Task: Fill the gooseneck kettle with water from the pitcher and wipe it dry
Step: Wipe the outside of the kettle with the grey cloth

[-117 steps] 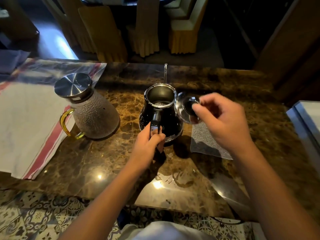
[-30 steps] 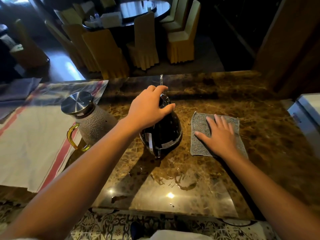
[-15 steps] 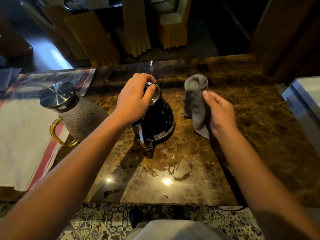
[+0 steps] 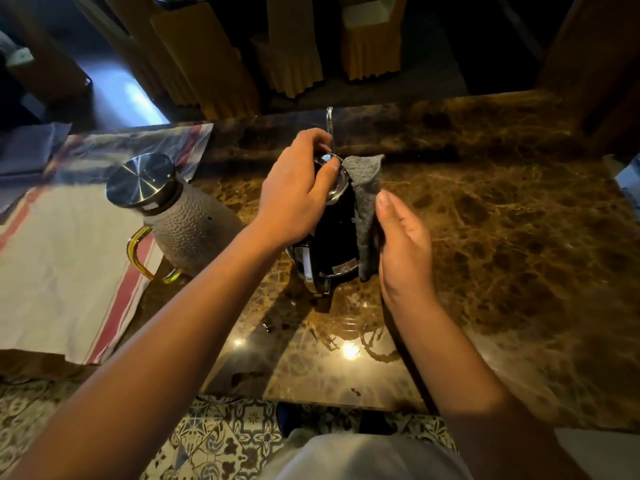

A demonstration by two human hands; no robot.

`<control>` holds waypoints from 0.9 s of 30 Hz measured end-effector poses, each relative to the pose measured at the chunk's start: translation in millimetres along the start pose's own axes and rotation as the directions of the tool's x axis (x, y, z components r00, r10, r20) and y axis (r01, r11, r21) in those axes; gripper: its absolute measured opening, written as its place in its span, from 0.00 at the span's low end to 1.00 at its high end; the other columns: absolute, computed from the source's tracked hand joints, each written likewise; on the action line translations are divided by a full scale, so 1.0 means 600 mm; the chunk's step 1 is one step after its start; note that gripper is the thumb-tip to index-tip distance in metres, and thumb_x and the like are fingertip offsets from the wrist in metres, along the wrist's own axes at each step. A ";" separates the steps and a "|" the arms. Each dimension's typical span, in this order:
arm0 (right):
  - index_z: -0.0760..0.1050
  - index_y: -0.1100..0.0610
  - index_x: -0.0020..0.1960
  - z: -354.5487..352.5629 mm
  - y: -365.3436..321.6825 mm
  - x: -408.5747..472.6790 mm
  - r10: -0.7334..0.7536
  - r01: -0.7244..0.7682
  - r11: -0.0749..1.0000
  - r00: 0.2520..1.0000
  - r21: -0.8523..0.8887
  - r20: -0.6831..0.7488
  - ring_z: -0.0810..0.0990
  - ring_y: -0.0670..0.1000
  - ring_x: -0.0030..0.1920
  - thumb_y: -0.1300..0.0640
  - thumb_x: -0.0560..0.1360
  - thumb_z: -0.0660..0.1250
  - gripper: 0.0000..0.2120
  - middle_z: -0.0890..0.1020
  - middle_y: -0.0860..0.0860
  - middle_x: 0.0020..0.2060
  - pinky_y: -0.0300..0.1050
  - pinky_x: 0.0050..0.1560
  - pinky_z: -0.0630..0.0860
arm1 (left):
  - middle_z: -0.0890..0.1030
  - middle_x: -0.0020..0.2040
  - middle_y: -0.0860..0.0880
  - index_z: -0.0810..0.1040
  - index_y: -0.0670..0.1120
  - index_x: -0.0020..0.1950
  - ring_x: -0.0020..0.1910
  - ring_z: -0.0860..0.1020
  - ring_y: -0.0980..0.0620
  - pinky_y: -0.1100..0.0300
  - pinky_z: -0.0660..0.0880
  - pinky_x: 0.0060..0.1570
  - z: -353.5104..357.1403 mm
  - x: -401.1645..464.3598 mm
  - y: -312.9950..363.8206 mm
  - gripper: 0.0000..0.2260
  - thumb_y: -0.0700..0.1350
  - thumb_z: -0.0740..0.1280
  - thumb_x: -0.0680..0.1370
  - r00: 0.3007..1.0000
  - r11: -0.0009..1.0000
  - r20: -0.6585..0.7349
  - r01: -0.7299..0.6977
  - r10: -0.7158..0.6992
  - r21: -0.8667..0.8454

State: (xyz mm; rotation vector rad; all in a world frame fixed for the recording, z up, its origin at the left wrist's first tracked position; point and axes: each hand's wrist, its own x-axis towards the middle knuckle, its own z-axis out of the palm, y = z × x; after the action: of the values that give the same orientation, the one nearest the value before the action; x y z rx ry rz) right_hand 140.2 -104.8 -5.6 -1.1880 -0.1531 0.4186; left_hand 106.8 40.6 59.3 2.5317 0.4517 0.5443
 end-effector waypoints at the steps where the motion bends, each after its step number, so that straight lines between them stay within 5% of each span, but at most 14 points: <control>1: 0.79 0.50 0.68 0.002 0.012 -0.004 -0.010 0.010 0.998 1.000 -0.060 0.003 0.81 0.45 0.67 0.51 0.83 0.65 0.15 0.84 0.47 0.63 0.49 0.71 0.76 | 0.79 0.62 0.49 0.68 0.46 0.74 0.59 0.76 0.53 0.57 0.72 0.57 -0.001 -0.001 0.001 0.19 0.50 0.61 0.84 1.000 1.000 0.001 0.005 -0.005 -0.013; 5: 0.67 0.40 0.70 0.016 0.047 -0.017 -0.089 0.095 0.961 0.995 -0.258 0.034 0.70 0.22 0.63 0.59 0.86 0.61 0.18 0.71 0.28 0.62 0.25 0.66 0.67 | 0.79 0.63 0.49 0.67 0.45 0.75 0.61 0.77 0.52 0.58 0.71 0.57 -0.002 -0.001 0.003 0.20 0.50 0.61 0.84 1.000 1.000 -0.007 0.006 -0.006 -0.001; 8: 0.71 0.38 0.65 0.015 0.055 0.003 -0.073 0.067 0.952 0.997 -0.298 -0.011 0.75 0.38 0.68 0.55 0.83 0.62 0.15 0.77 0.38 0.65 0.44 0.73 0.72 | 0.78 0.64 0.49 0.69 0.46 0.73 0.61 0.76 0.54 0.61 0.69 0.56 -0.001 -0.001 0.004 0.18 0.49 0.61 0.85 1.000 1.000 -0.007 0.010 -0.010 0.005; 10: 0.79 0.42 0.58 0.014 0.039 0.022 -0.029 0.013 0.983 0.996 -0.184 -0.085 0.80 0.51 0.65 0.52 0.81 0.63 0.10 0.82 0.50 0.62 0.53 0.69 0.76 | 0.78 0.64 0.50 0.70 0.47 0.72 0.60 0.75 0.54 0.60 0.70 0.56 -0.002 -0.001 0.003 0.16 0.49 0.61 0.85 1.000 1.000 -0.003 0.012 -0.012 0.003; 15: 0.88 0.54 0.41 0.016 -0.004 0.024 0.076 -0.050 0.980 0.988 0.192 -0.134 0.88 0.49 0.48 0.52 0.86 0.61 0.22 0.89 0.51 0.43 0.44 0.51 0.82 | 0.78 0.62 0.51 0.71 0.48 0.71 0.58 0.75 0.56 0.60 0.70 0.55 -0.001 0.001 -0.001 0.15 0.49 0.62 0.84 1.000 1.000 -0.007 0.014 -0.014 -0.003; 19: 0.85 0.50 0.56 0.036 0.021 0.012 -0.163 0.147 0.981 0.980 -0.127 -0.118 0.83 0.49 0.61 0.62 0.82 0.62 0.15 0.85 0.50 0.57 0.56 0.66 0.79 | 0.78 0.64 0.50 0.68 0.47 0.74 0.59 0.74 0.56 0.61 0.68 0.55 -0.002 0.000 0.003 0.19 0.49 0.62 0.84 1.000 0.999 -0.013 0.028 -0.028 -0.016; 22: 0.77 0.53 0.69 0.043 0.053 0.008 -0.271 0.238 0.927 0.960 -0.290 -0.076 0.74 0.39 0.70 0.74 0.76 0.57 0.28 0.76 0.42 0.66 0.49 0.75 0.71 | 0.78 0.65 0.50 0.68 0.47 0.74 0.61 0.75 0.55 0.60 0.69 0.57 -0.001 0.000 0.004 0.19 0.49 0.62 0.84 0.999 0.999 -0.016 0.028 -0.029 -0.015; 27: 0.67 0.45 0.78 0.050 0.088 0.024 -0.198 0.161 0.918 0.978 -0.362 -0.067 0.66 0.46 0.79 0.51 0.81 0.52 0.26 0.71 0.45 0.77 0.57 0.80 0.63 | 0.78 0.65 0.51 0.69 0.48 0.73 0.62 0.75 0.54 0.57 0.72 0.59 0.001 0.001 0.000 0.17 0.49 0.62 0.84 1.000 1.000 -0.016 0.019 -0.019 -0.007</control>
State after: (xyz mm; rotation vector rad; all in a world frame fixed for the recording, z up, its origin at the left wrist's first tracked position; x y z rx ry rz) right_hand 131.1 -57.0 -44.4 -1.5350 -0.2548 0.1684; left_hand 107.9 40.7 59.0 2.5162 0.4783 0.5582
